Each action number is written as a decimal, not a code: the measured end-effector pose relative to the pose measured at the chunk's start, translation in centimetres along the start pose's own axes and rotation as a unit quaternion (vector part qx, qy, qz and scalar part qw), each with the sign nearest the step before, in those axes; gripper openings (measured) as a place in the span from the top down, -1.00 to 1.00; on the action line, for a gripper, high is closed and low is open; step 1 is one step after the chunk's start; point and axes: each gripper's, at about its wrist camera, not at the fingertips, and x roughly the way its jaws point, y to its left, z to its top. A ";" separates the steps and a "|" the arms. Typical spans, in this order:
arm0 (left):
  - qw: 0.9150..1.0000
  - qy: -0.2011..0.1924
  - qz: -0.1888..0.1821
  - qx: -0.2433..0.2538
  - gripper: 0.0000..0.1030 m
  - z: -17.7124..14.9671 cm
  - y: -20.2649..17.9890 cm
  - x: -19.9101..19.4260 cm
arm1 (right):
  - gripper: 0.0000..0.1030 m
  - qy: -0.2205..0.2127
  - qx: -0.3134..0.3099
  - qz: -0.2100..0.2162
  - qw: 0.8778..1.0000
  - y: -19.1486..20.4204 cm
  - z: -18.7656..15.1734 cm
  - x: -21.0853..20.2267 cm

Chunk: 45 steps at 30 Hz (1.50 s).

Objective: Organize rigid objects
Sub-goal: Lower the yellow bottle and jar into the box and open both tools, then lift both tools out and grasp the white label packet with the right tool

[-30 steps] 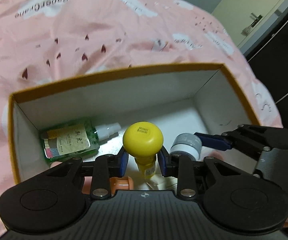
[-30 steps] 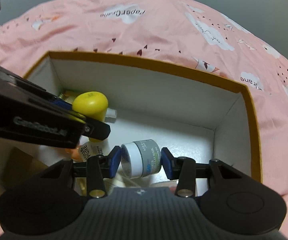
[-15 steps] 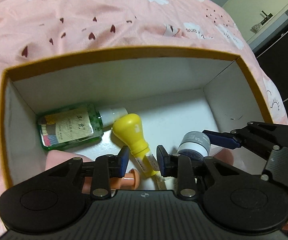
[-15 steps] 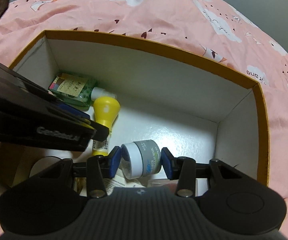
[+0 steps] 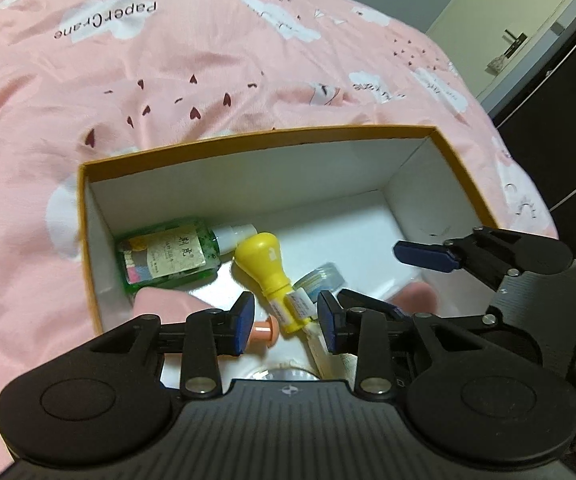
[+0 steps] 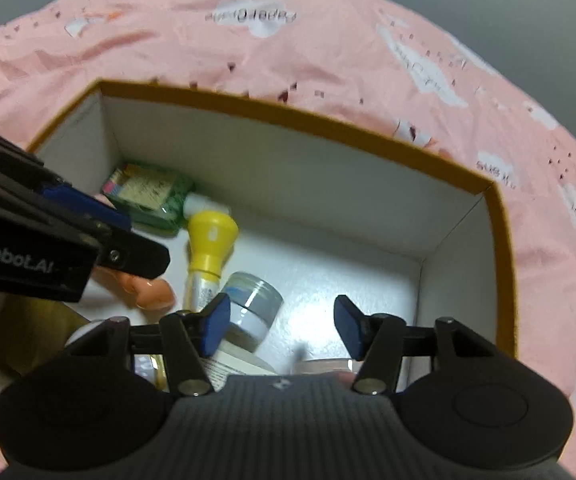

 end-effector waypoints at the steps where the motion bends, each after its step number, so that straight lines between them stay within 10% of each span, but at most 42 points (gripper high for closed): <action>1: 1.000 -0.005 -0.001 0.003 0.21 -0.2 0.0 -0.6 | -0.12 -0.006 0.002 0.004 1.000 0.2 0.0 -0.4; 20: 0.995 -0.041 0.089 -0.019 0.05 -7.6 5.4 -12.8 | -0.22 -0.153 0.035 0.170 0.973 8.7 -0.9 -11.0; 45: 0.981 0.020 0.183 -0.067 0.05 -15.1 11.3 -13.1 | -0.17 0.039 -0.224 0.267 0.936 24.2 -1.5 -3.7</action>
